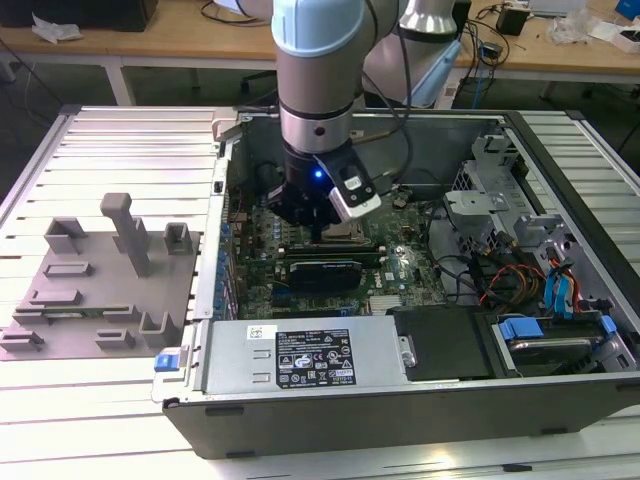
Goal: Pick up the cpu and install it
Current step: 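Install the second cpu locking lever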
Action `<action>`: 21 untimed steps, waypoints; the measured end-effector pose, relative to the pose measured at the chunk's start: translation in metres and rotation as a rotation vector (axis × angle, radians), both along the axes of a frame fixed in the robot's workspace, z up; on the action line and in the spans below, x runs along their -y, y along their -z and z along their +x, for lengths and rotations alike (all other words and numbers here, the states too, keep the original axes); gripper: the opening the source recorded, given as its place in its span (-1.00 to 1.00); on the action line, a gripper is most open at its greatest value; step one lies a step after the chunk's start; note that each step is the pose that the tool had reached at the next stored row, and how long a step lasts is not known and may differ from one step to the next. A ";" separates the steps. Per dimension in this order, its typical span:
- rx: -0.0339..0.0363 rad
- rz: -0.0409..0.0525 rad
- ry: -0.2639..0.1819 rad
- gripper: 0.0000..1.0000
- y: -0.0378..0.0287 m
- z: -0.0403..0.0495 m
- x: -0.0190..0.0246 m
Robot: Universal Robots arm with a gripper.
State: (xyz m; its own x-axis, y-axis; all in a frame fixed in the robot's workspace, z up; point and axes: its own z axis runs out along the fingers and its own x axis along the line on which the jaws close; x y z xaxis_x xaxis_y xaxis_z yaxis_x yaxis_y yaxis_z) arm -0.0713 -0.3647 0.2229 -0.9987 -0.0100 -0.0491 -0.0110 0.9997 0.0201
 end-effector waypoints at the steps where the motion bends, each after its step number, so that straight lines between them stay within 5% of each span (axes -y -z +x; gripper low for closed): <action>1: 0.0007 0.0020 0.000 -0.79 0.0004 -0.0010 0.0002; 7: 0.0060 0.0332 0.000 -0.79 0.0030 -0.0029 0.0068; 11: 0.0092 0.0836 0.000 -0.79 0.0043 -0.0029 0.0147; 16: 0.0107 0.1181 0.000 -0.79 0.0070 -0.0031 0.0205; 21: 0.0124 0.1550 0.000 -0.79 0.0090 -0.0031 0.0214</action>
